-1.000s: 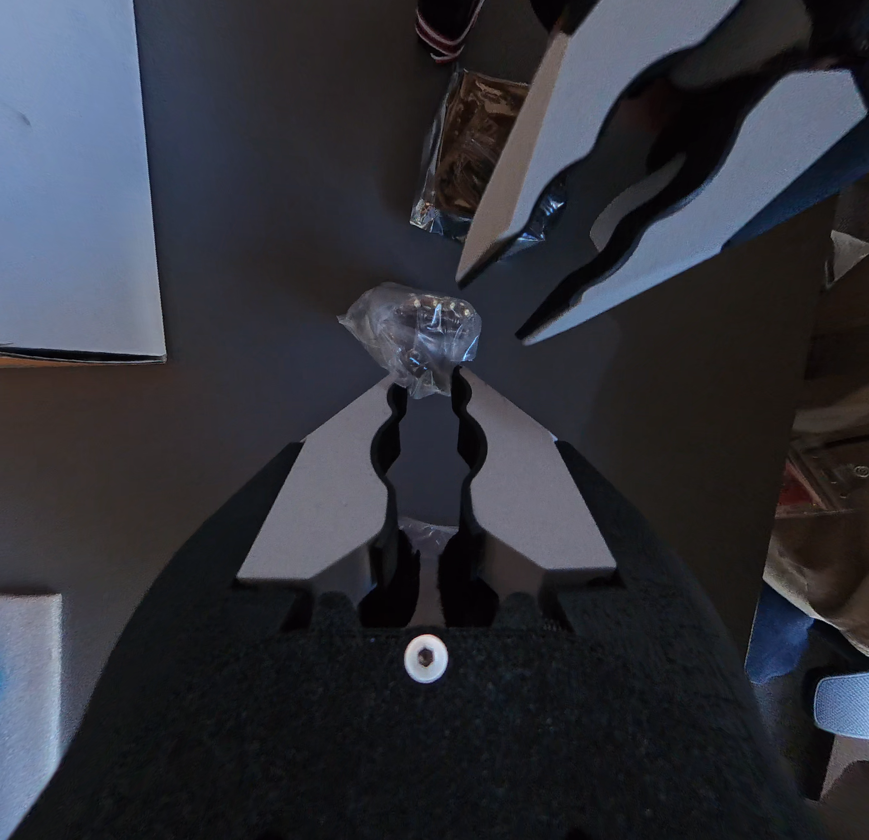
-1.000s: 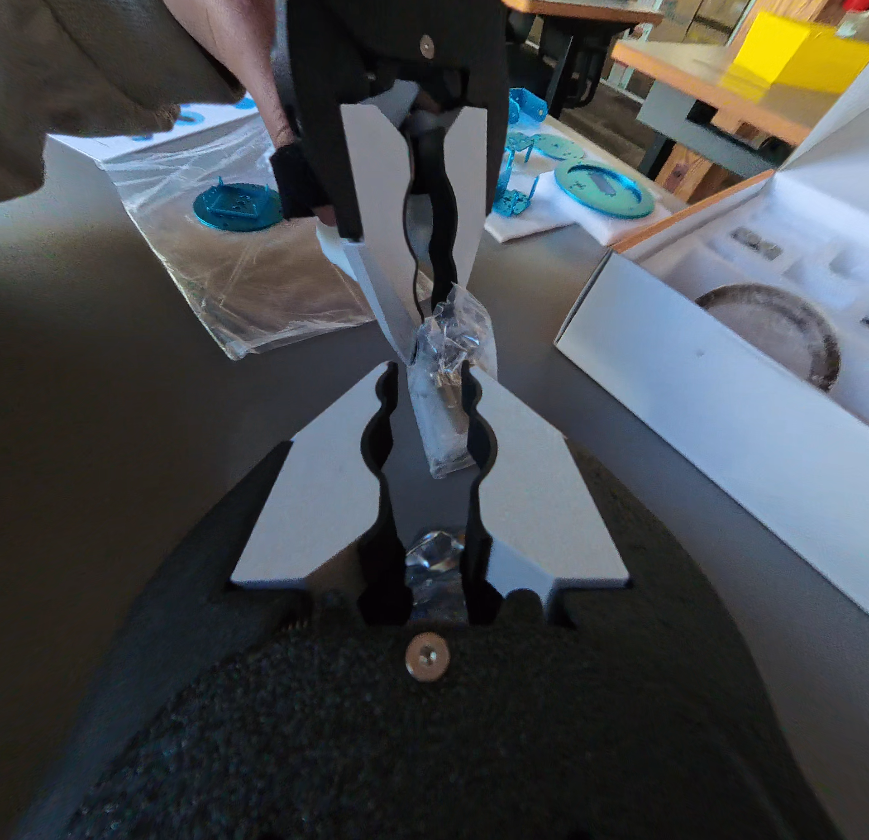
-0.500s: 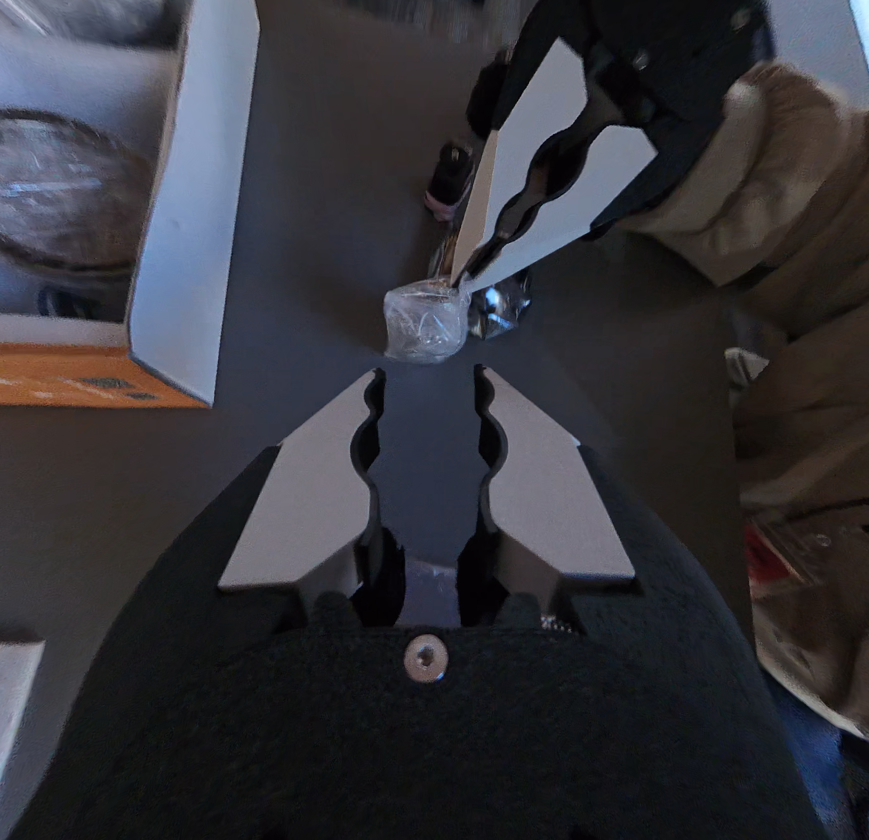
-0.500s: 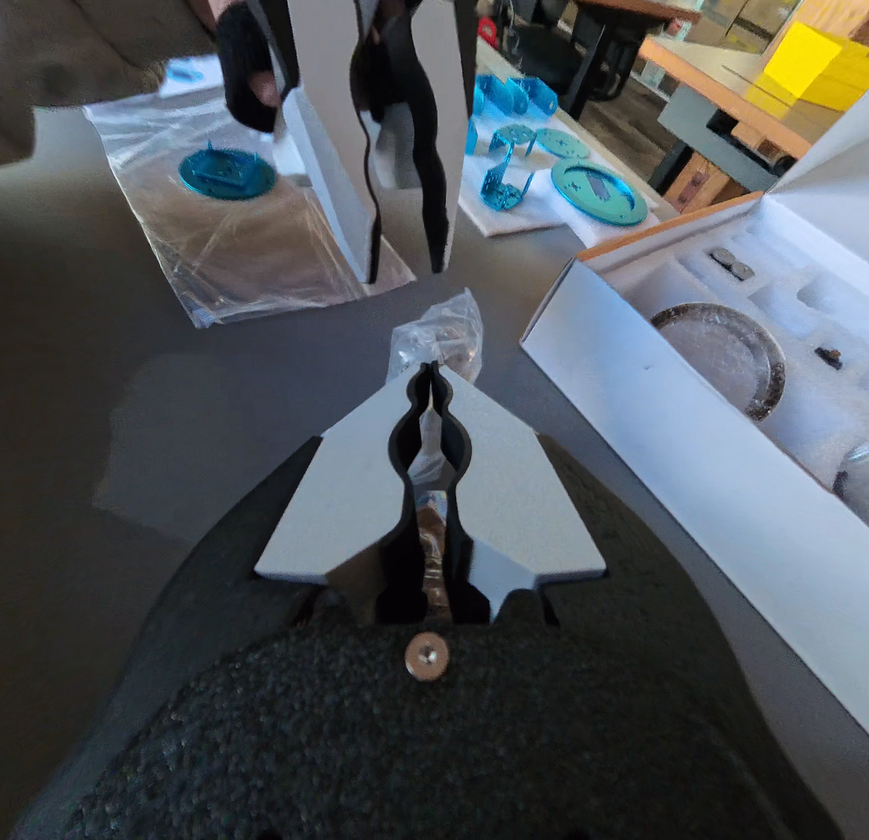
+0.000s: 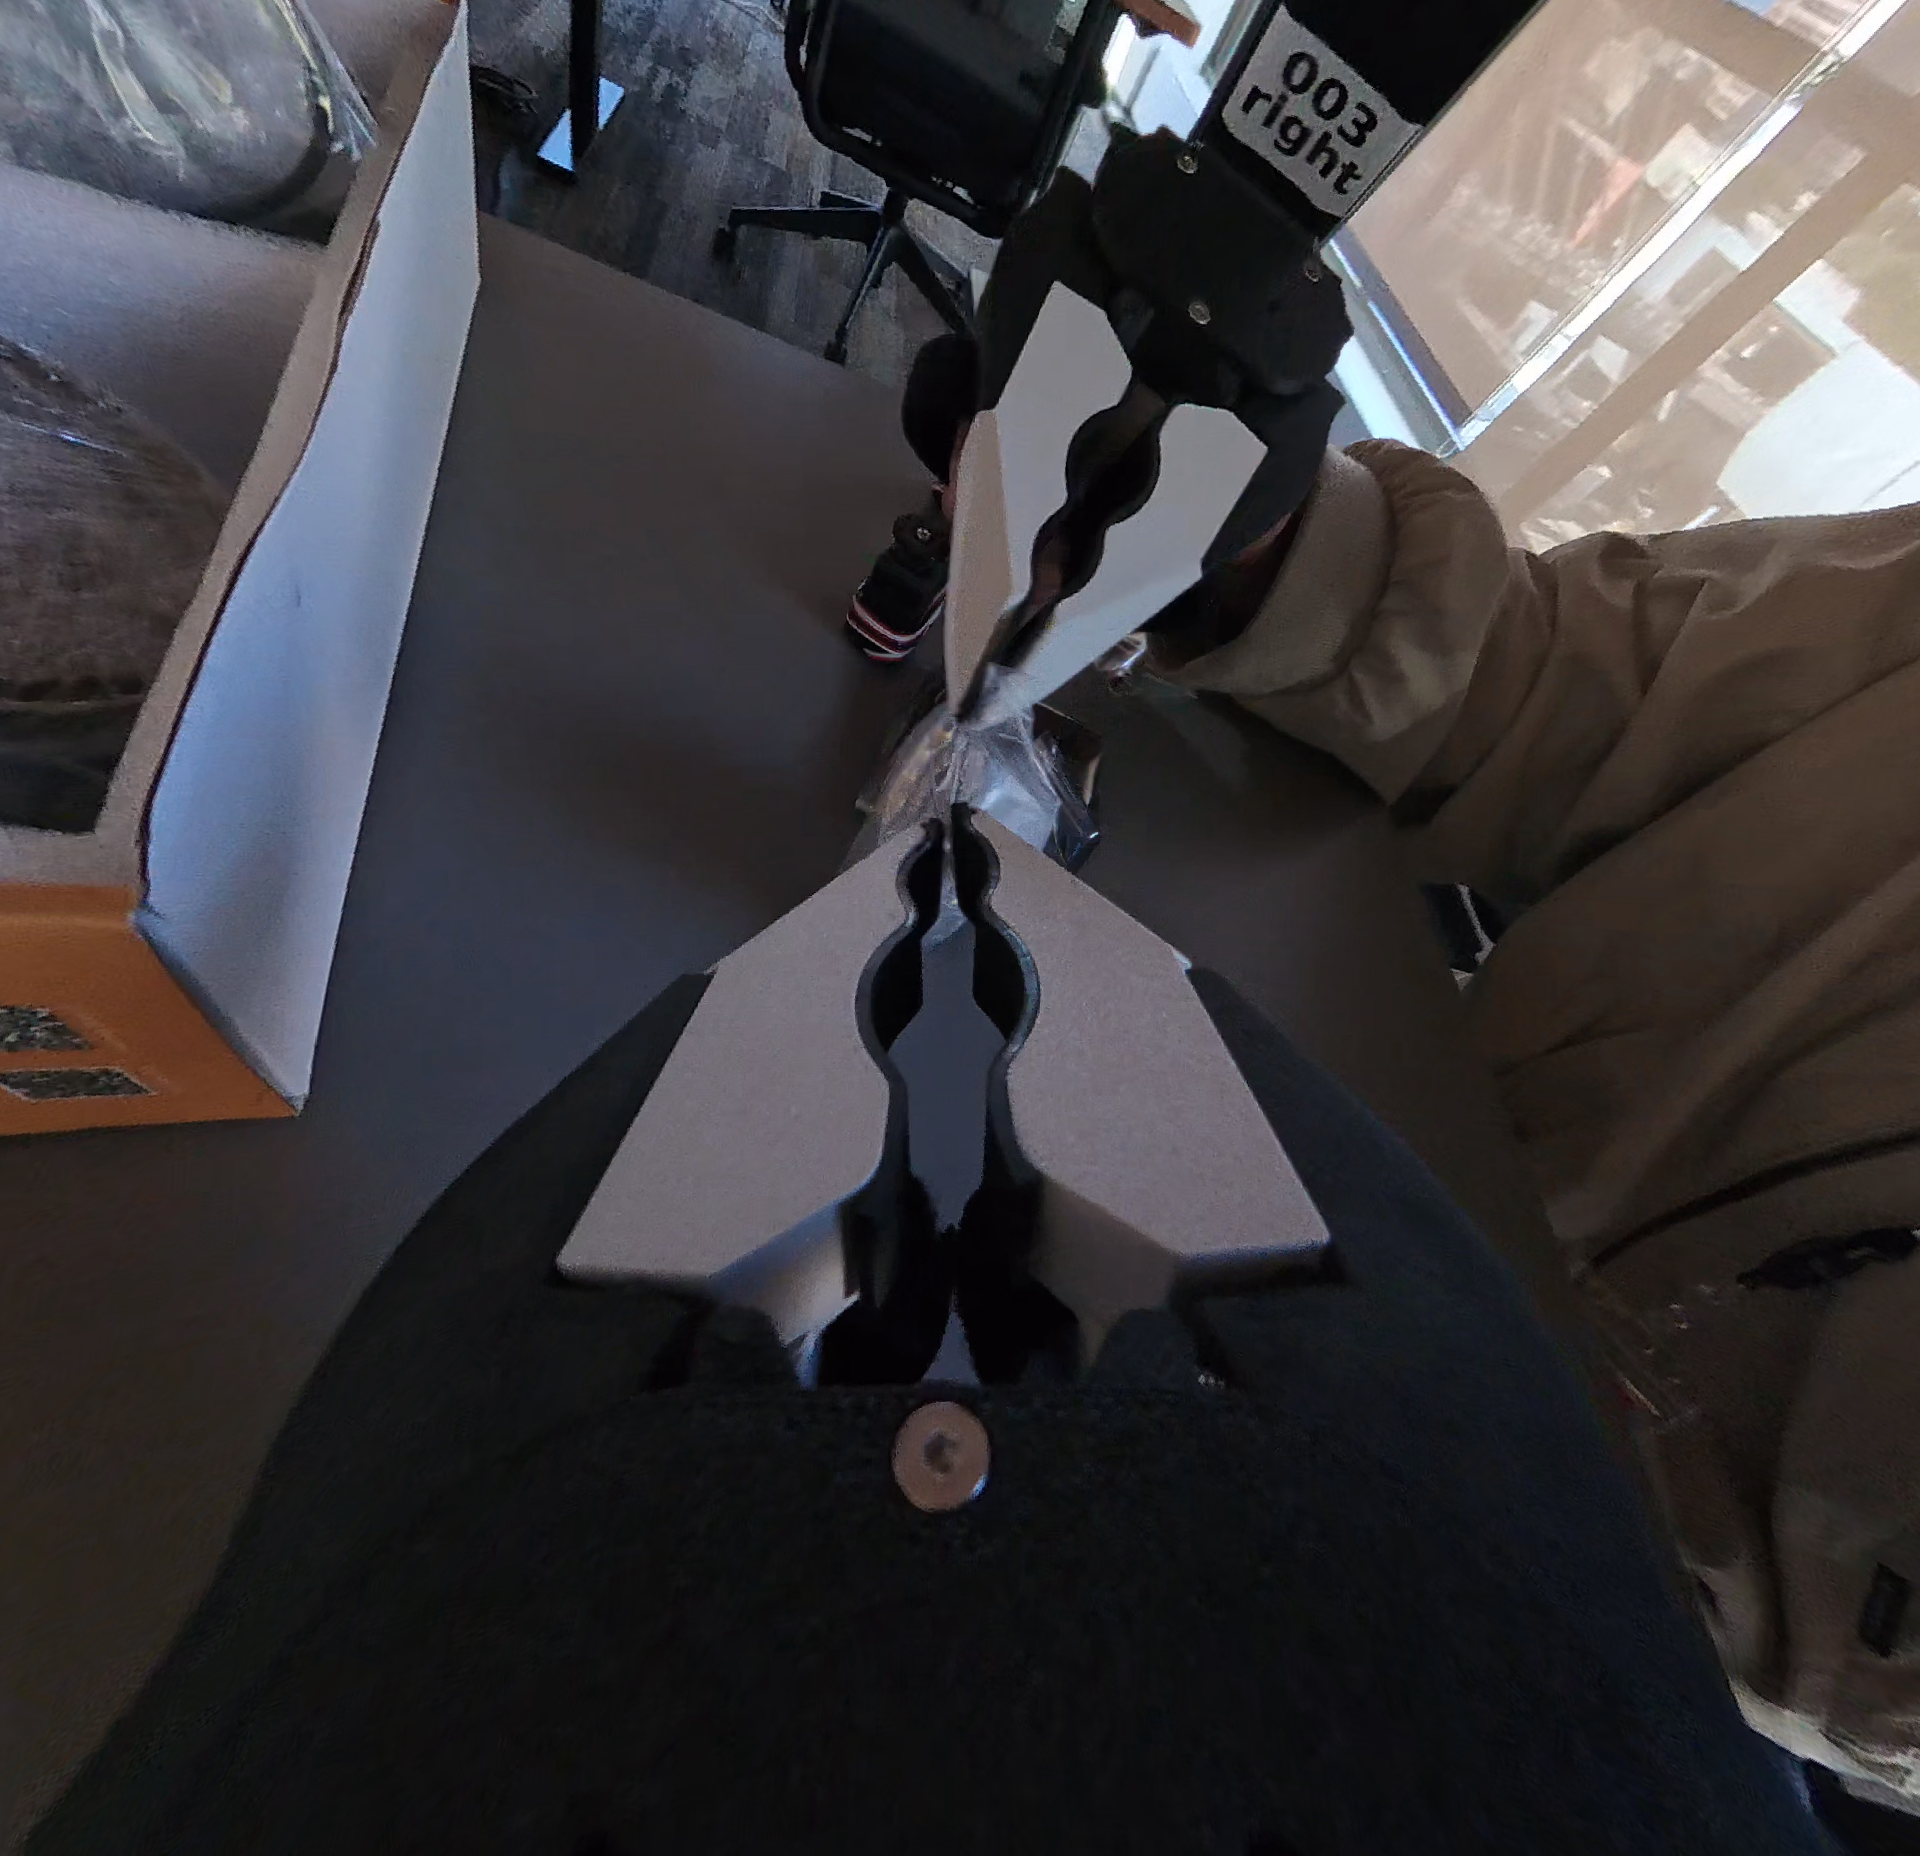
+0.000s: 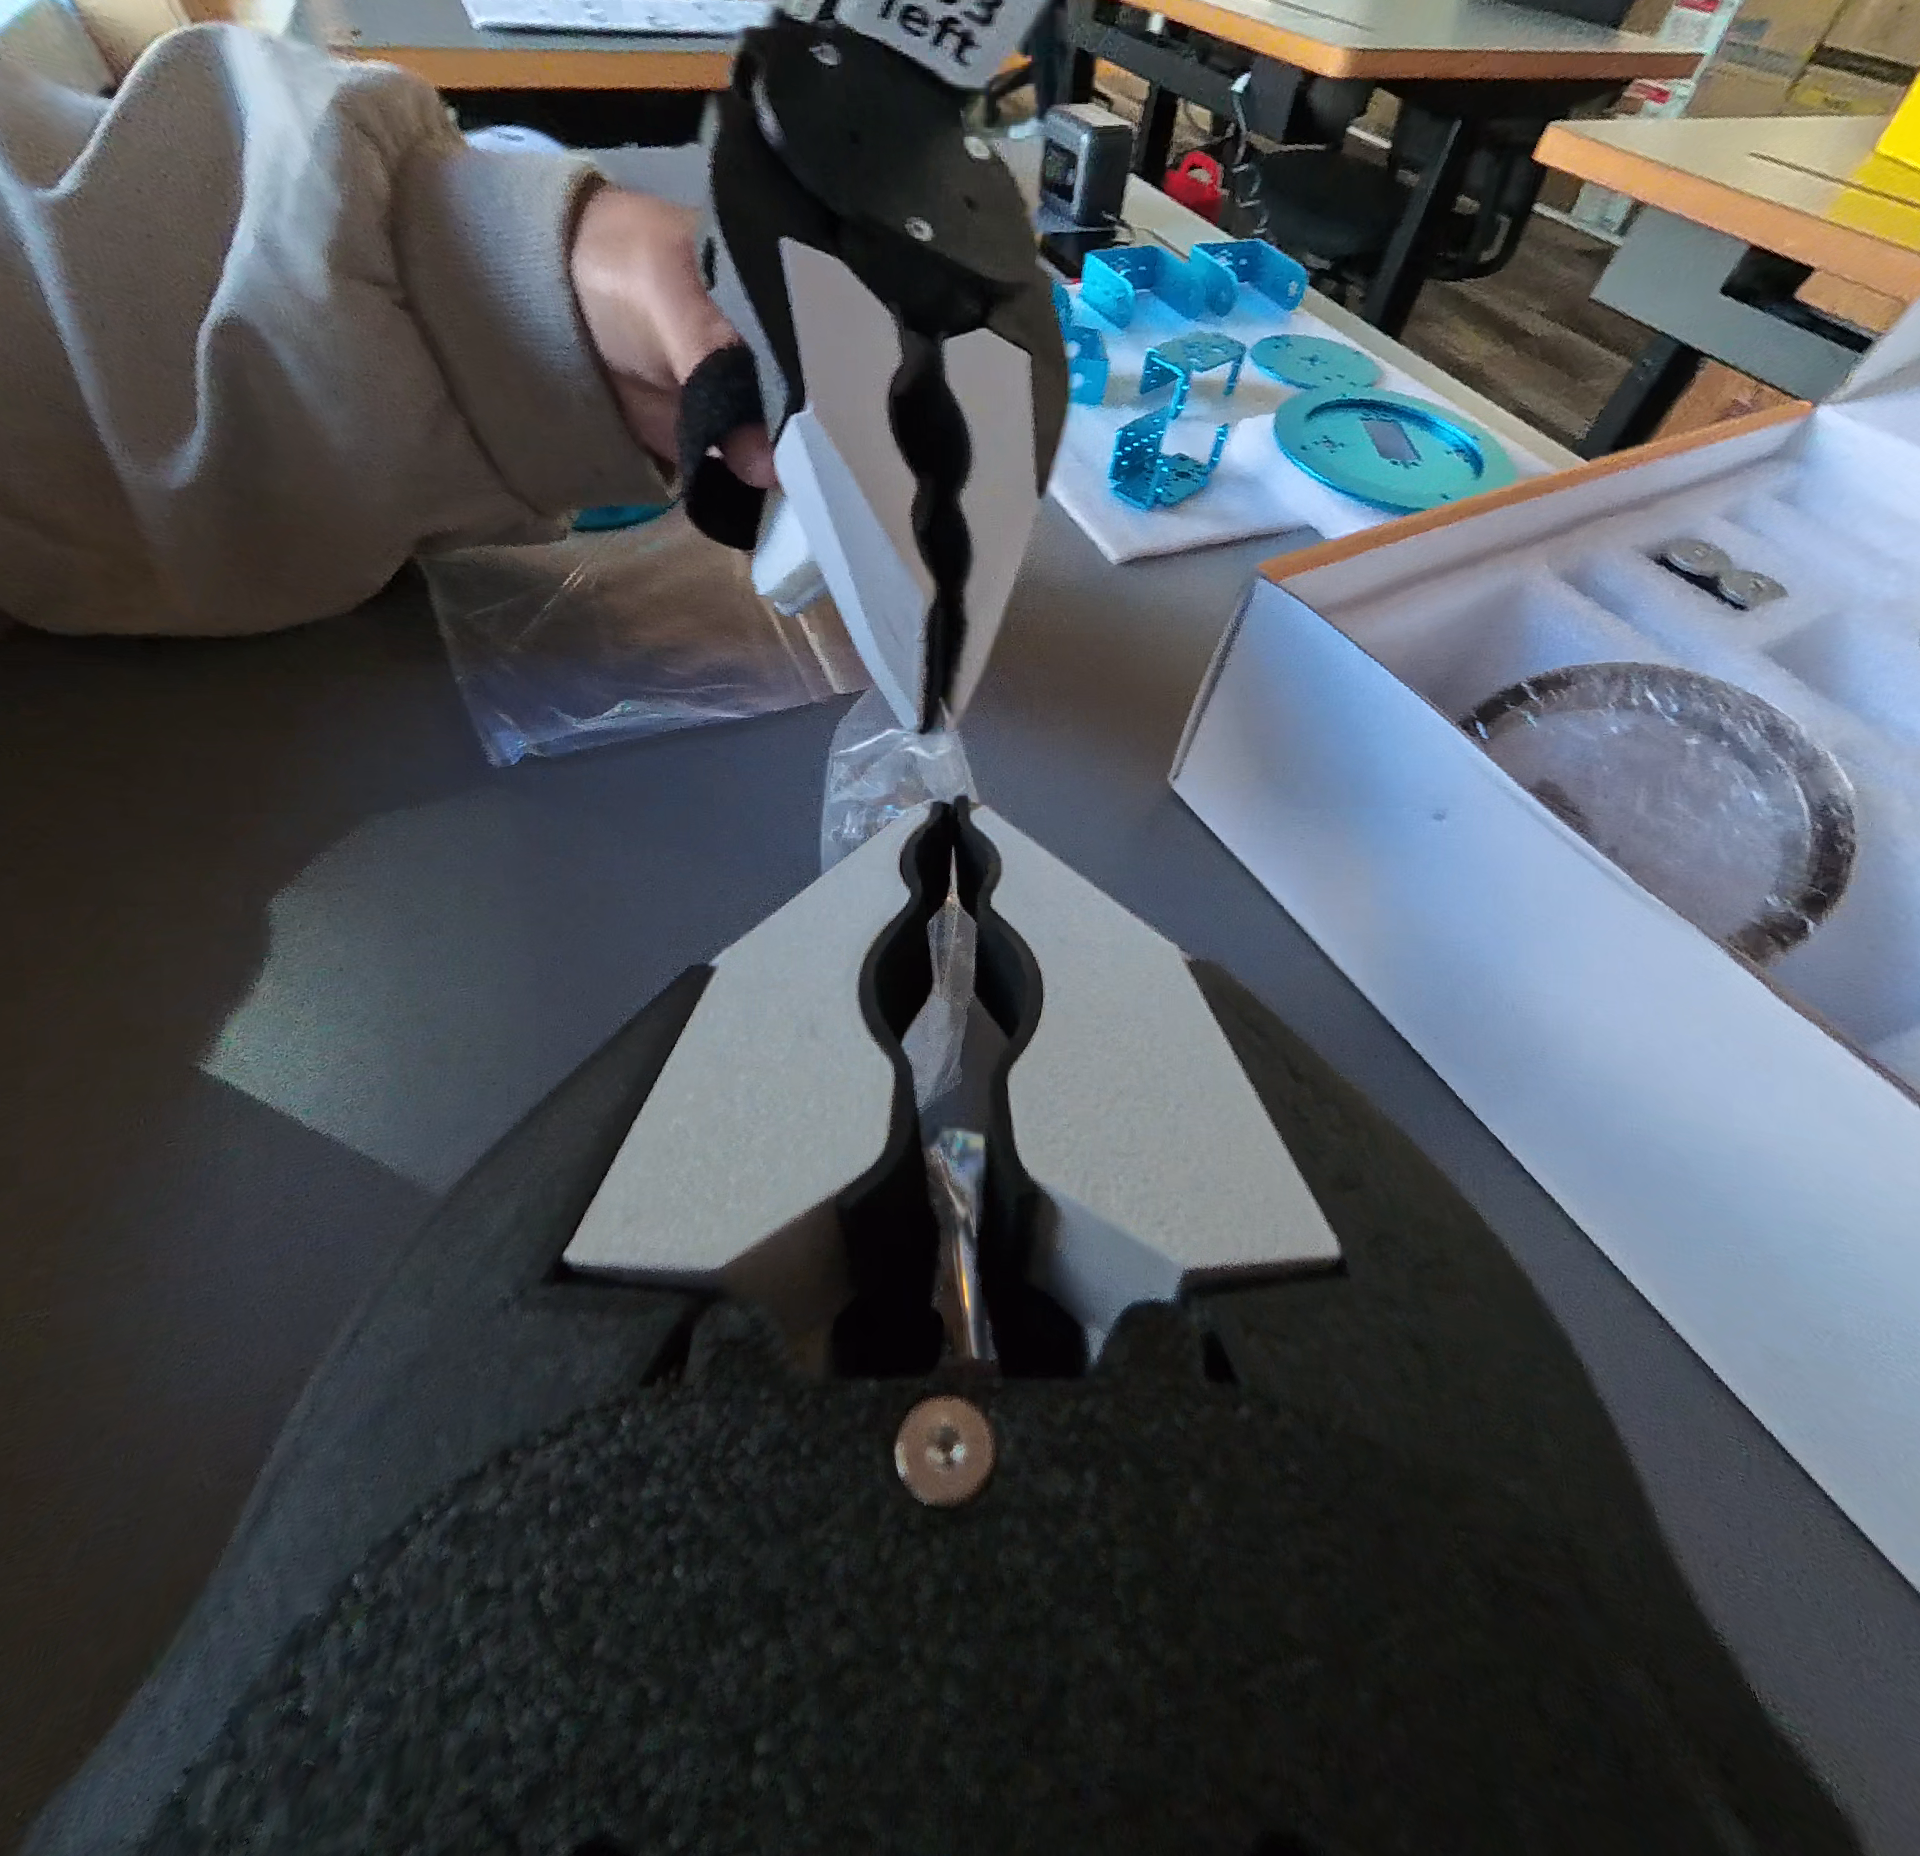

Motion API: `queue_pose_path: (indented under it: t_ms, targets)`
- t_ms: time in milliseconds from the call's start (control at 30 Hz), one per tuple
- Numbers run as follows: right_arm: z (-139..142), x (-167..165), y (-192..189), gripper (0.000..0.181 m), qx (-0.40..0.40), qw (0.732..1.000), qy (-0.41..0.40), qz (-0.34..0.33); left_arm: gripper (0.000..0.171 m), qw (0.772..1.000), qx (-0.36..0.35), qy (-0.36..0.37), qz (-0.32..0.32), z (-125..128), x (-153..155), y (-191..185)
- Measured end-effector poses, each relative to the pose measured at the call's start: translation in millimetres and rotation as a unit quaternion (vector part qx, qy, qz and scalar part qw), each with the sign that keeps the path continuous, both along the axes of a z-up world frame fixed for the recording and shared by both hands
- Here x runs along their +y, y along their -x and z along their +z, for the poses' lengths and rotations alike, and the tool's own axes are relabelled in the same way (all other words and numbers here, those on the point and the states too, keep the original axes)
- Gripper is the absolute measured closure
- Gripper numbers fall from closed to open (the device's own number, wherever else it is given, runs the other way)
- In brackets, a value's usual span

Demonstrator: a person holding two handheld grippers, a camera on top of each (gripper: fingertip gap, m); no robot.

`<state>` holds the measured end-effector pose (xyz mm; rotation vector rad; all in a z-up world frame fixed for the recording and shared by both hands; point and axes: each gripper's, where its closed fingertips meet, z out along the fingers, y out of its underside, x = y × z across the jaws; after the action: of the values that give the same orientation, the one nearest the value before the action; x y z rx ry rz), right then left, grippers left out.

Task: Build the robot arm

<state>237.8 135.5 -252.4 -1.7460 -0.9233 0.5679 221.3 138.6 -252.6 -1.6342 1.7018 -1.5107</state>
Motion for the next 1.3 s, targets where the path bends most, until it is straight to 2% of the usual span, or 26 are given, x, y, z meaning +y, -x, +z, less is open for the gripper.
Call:
queue_pose_path:
  t_ms: [133, 200, 267, 300, 333, 367, 600, 733, 767, 833, 933, 1000, 1033, 1067, 1133, 1167, 1200, 1267, 1300]
  targets:
    - [-5, 8, -8, 0.181, -0.009, 0.998, 0.050, -0.048, 0.171, 0.998, 0.015, -0.055, 0.016, 0, 5, -5]
    - [-3, 6, -9, 0.180, 0.000, 0.996, 0.070, -0.055, 0.171, 0.998, 0.020, -0.057, 0.019, 3, 5, -7]
    - [1, 3, -11, 0.168, 0.022, 0.995, 0.085, -0.050, 0.171, 0.998, 0.020, -0.054, 0.032, 5, 9, -9]
    - [5, 1, -10, 0.155, 0.035, 0.995, 0.086, -0.043, 0.171, 0.998, 0.021, -0.052, 0.037, 6, 11, -10]
    - [10, 0, -9, 0.153, 0.051, 0.994, 0.084, -0.037, 0.171, 0.998, 0.023, -0.053, 0.038, 6, 10, -11]
    - [13, 0, -7, 0.158, 0.059, 0.994, 0.085, -0.033, 0.171, 0.998, 0.024, -0.055, 0.037, 6, 9, -12]
    - [-5, 8, -7, 0.180, -0.020, 0.992, 0.109, -0.063, 0.171, 0.996, 0.030, -0.070, 0.042, 9, 6, -19]
    - [19, 8, -10, 0.181, -0.052, 0.992, 0.078, -0.083, 0.171, 0.998, -0.007, -0.046, 0.046, 28, 5, -20]
    - [20, 11, -9, 0.181, -0.046, 0.993, 0.075, -0.079, 0.171, 0.998, -0.010, -0.041, 0.048, 30, 7, -19]
    - [13, 10, -7, 0.181, -0.023, 0.989, 0.130, -0.066, 0.171, 0.998, -0.006, -0.035, 0.041, 26, 6, -17]
    - [30, 9, -2, 0.181, -0.050, 0.994, 0.070, -0.069, 0.171, 0.998, -0.043, -0.007, 0.047, 38, 8, -14]
    - [24, 9, -3, 0.181, -0.033, 0.990, 0.121, -0.063, 0.171, 0.998, -0.038, 0.003, 0.044, 32, 8, -13]
    - [25, 10, -4, 0.181, -0.047, 0.991, 0.110, -0.064, 0.171, 0.998, -0.047, 0.009, 0.044, 33, 7, -13]
    - [26, 10, -2, 0.181, -0.045, 0.992, 0.101, -0.063, 0.168, 0.997, -0.061, 0.010, 0.049, 36, 9, -11]
    - [29, 12, 0, 0.181, -0.044, 0.992, 0.094, -0.069, 0.139, 0.994, -0.083, 0.002, 0.068, 40, 16, -5]
    - [25, 14, -3, 0.181, -0.046, 0.990, 0.107, -0.075, 0.131, 0.993, -0.086, 0.002, 0.076, 40, 20, -1]
    - [25, 12, -2, 0.181, -0.049, 0.988, 0.121, -0.078, 0.128, 0.993, -0.080, -0.002, 0.081, 37, 21, 4]
    - [27, 18, -2, 0.181, -0.052, 0.991, 0.093, -0.085, 0.128, 0.993, -0.063, -0.034, 0.090, 26, 23, 11]
    - [21, 16, -2, 0.181, -0.056, 0.986, 0.131, -0.083, 0.128, 0.993, -0.058, -0.048, 0.092, 21, 22, 13]
